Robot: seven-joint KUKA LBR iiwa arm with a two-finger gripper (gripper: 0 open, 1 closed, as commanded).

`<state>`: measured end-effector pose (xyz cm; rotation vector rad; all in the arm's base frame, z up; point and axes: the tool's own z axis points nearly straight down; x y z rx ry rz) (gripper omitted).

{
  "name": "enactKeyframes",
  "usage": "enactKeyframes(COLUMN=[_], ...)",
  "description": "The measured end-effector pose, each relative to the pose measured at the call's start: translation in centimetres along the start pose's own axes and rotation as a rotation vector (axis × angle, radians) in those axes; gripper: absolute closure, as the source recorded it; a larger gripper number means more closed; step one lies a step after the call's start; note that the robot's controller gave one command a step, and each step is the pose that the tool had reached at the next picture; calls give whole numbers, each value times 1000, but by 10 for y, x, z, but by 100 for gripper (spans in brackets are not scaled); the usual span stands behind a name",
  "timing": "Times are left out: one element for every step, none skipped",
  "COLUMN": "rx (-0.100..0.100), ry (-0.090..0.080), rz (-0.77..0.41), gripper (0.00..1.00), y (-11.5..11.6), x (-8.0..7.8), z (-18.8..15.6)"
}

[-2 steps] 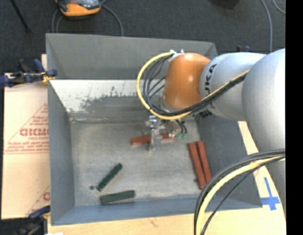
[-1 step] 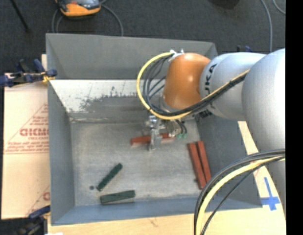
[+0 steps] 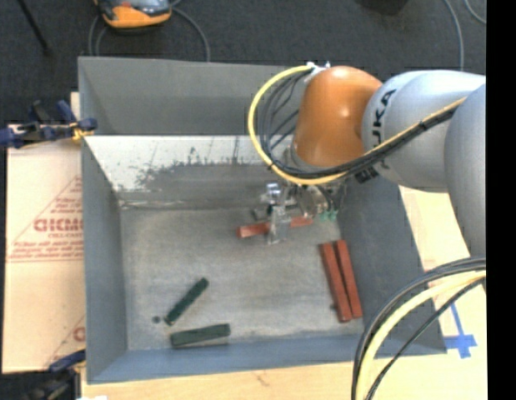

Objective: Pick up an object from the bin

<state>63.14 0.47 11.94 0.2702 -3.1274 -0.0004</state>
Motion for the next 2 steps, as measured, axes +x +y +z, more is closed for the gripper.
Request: enactKeyframes(rx=[0,0], ry=[-4,-3], rz=[23,1], gripper=[100,100], y=[15,6], x=[9,19], z=[-54,-112])
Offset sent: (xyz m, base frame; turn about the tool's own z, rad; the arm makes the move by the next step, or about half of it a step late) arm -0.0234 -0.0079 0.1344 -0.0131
